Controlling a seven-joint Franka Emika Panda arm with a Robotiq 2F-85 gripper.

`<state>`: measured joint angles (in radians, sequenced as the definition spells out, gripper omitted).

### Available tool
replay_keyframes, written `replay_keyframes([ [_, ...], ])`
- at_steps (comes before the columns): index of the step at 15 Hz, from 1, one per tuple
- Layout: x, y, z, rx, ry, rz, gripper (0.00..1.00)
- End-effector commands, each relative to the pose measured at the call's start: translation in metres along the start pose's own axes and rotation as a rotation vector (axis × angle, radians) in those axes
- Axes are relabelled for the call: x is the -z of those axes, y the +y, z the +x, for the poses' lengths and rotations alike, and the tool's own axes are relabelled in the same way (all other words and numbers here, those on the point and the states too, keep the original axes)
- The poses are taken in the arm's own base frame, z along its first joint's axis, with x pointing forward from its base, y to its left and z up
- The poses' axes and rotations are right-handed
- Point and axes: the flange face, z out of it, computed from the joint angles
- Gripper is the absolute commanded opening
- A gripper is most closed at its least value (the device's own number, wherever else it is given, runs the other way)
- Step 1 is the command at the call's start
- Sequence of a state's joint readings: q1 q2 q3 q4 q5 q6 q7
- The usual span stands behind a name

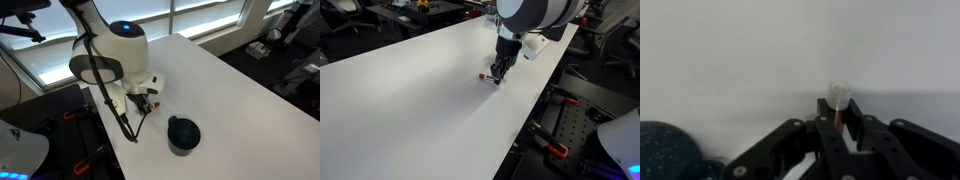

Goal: Take the red marker out of the green mug.

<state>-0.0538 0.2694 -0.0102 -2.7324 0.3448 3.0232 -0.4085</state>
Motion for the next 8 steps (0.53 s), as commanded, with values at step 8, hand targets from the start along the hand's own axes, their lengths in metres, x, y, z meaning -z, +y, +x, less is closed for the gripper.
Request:
replay_keyframes([
  [8, -0.023, 0.023, -0.012, 0.026, -0.083, -0.067, 0.75],
])
